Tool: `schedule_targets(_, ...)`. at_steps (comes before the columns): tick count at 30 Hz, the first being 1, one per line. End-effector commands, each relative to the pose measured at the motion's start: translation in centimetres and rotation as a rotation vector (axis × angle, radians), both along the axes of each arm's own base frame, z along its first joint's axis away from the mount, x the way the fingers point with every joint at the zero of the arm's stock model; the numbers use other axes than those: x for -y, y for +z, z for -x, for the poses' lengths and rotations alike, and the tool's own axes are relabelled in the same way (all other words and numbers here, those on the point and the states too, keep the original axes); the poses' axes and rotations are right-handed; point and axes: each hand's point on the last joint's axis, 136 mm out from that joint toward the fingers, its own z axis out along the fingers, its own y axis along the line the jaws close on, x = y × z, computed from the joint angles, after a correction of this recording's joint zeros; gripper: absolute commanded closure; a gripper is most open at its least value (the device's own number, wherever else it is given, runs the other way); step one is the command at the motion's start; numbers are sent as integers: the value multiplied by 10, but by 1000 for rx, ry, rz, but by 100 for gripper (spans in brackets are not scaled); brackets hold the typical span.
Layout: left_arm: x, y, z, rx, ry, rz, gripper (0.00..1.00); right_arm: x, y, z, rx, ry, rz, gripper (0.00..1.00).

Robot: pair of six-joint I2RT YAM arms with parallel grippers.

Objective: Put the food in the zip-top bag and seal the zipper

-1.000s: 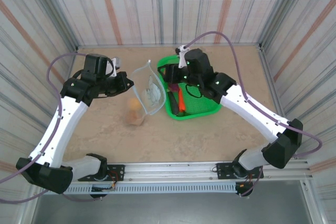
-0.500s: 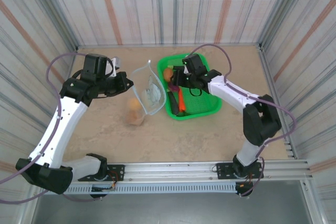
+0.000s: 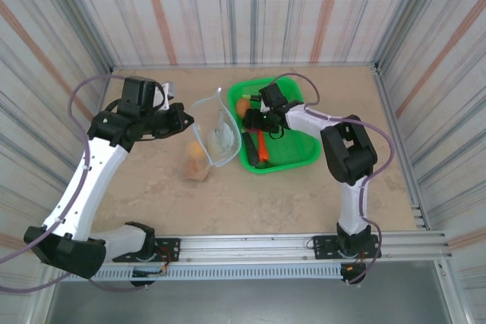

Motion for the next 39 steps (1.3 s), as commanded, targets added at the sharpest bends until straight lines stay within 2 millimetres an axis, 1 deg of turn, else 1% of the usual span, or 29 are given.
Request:
schedule_targets(1,0,4,-3,16,-17,-1,100,-7,-2,-12,25,56,-3,19)
schedule_targets(3,-1,2,-4,15,-14,-8,100,-7,-5,-14,46,68,7,21)
schedule_targets(6,1,2,-5,12,-17,-2,100,-5,-10,-15,42,72,12,29)
schedule_targets(9,3,0,-6,6,-19,5,100,-3,-10,-15,49,67,7,34)
schedule_targets(12,2,1,-6,9,-19,1,100,0,-4,-14,68,57,0,38)
schedule_targets(15,1,1,-4,11,-18,-2,100,5,12,-13,112,36,-20,40)
schedule_targets(18,-1,0,-5,8,-11,-10,100,12,34,-10,152,10,-64,43)
schedule_targets(20,-2,-2,-4,0,-1,-13,100,17,52,-5,183,-2,-99,43)
schedule_targets(22,-2,-3,-4,-7,3,-12,100,22,73,2,217,-10,-136,43)
schedule_targets(26,-3,-5,-6,-32,22,-12,100,24,110,19,256,3,-188,43)
schedule_targets(29,-3,-4,-6,-45,34,0,100,23,146,34,307,17,-228,44)
schedule_targets(31,-3,-3,-6,-46,40,1,100,14,176,49,359,55,-262,44)
schedule_targets(32,-3,-3,-6,-46,43,0,100,10,187,56,381,72,-267,44)
schedule_targets(34,-4,-4,-6,-51,50,-2,100,-2,217,74,448,114,-277,44)
schedule_targets(37,-3,-5,-6,-62,51,8,100,-24,249,99,502,193,-319,44)
schedule_targets(39,-3,-5,-6,-67,51,10,100,-37,260,112,522,226,-309,44)
